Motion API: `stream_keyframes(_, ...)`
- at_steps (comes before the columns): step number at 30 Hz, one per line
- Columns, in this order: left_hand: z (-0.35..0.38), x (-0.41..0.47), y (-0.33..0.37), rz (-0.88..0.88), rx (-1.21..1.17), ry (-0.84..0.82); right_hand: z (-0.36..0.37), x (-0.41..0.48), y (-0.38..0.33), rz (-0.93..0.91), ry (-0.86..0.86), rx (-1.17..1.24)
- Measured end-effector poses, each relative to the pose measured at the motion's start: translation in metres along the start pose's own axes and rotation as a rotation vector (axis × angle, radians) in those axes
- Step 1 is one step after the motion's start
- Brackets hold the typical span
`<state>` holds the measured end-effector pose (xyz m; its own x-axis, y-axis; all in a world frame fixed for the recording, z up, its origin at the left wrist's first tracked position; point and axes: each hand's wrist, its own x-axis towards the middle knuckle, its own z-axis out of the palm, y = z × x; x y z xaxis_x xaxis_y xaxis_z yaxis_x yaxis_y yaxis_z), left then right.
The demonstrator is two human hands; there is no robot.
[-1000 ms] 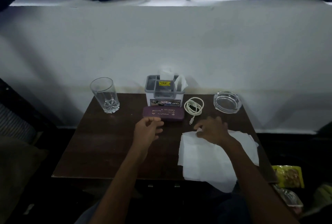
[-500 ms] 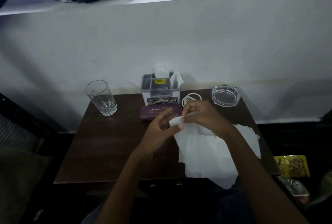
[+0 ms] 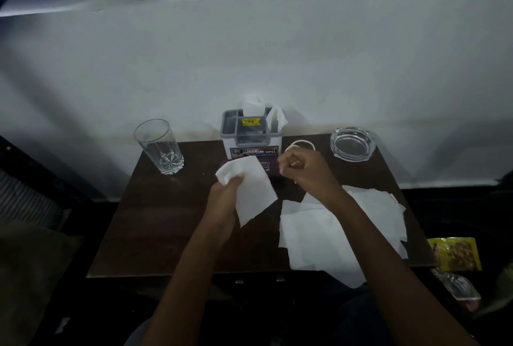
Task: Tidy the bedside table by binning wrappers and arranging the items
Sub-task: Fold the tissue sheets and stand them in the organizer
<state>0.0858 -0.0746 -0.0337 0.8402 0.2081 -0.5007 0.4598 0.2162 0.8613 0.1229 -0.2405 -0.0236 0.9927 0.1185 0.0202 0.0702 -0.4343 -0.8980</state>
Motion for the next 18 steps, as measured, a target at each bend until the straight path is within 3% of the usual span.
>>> stream_keyframes(4,-0.011,-0.002,0.006,-0.138,-0.288,-0.027,0.007,0.001,0.028,0.077,-0.174,-0.357)
stream_keyframes(10,-0.013,-0.007,0.015,-0.226,-0.401,-0.102,0.016,0.001,0.038,0.123,-0.297,-0.66)
stream_keyframes(14,-0.014,-0.005,0.015,-0.175,-0.394,-0.043,0.016,0.002,0.037,0.1,-0.303,-0.666)
stream_keyframes(18,-0.013,0.0,0.012,-0.107,-0.207,0.091,-0.001,0.002,0.019,0.078,-0.261,-0.302)
